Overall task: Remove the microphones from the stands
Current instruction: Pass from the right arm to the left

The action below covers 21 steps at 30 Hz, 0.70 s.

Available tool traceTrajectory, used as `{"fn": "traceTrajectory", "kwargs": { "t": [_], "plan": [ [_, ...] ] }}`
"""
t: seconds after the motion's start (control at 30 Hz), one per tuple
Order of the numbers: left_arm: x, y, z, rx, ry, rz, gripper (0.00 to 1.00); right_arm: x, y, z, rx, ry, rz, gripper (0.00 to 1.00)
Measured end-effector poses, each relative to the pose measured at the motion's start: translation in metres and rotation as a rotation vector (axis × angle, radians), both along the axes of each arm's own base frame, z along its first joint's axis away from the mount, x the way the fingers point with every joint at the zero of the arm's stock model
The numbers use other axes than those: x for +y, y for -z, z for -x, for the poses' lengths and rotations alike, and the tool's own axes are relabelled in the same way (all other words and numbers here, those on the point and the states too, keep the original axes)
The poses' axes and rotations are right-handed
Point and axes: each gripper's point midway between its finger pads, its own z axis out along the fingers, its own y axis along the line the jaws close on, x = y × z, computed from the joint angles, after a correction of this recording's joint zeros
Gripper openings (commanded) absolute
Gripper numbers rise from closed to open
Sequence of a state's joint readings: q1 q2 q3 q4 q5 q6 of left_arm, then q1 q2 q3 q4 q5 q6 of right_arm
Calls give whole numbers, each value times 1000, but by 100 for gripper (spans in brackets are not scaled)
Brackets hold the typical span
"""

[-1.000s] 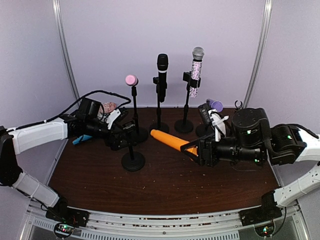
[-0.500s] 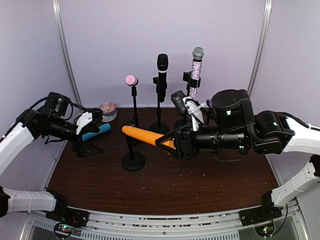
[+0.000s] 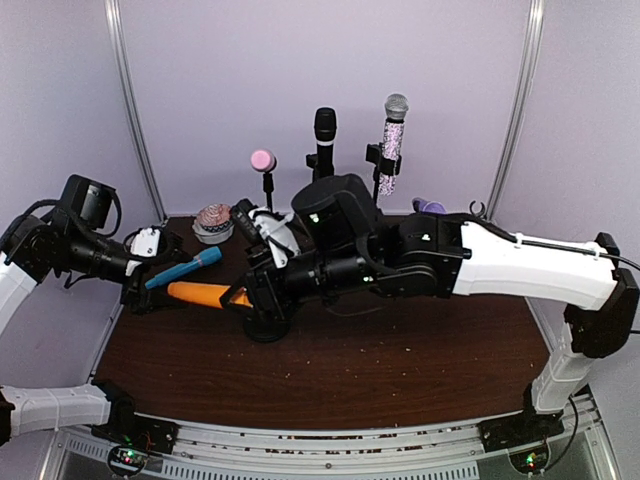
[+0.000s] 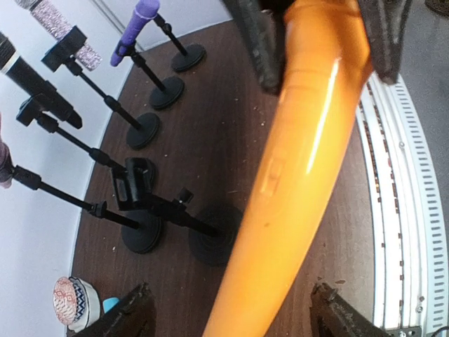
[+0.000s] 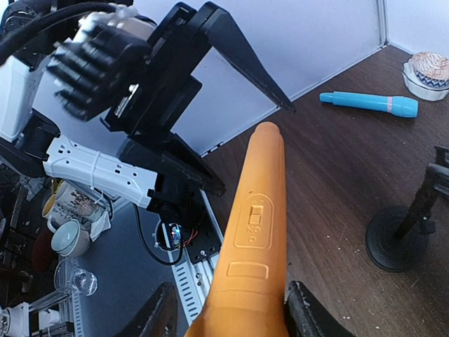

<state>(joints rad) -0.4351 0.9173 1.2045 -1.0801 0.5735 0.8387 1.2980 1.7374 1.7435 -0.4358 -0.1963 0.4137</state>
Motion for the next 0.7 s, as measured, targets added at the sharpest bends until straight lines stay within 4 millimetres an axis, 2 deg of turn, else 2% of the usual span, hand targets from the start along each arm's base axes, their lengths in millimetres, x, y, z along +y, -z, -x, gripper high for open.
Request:
{"fn": "traceTrajectory", "kwargs": {
  "t": [0.17,0.3,0.5,0.53,0.7],
  "plan": [
    [0,5,13,-1,64,-27,68,16,3,-3,30,-45,-37,0],
    [0,6,14,-18,82,-39,61,21,-5,-7,49,-71,-89,0],
    [-1,9,12,-26,97,-55,41,25,-13,-6,72,-107,-129,0],
    [-1,10,11,-29,100,-58,38,26,-12,-7,75,-109,-129,5],
    [0,13,14,-35,121,-80,11,26,-13,-12,80,-107,-139,70]
  ]
}}
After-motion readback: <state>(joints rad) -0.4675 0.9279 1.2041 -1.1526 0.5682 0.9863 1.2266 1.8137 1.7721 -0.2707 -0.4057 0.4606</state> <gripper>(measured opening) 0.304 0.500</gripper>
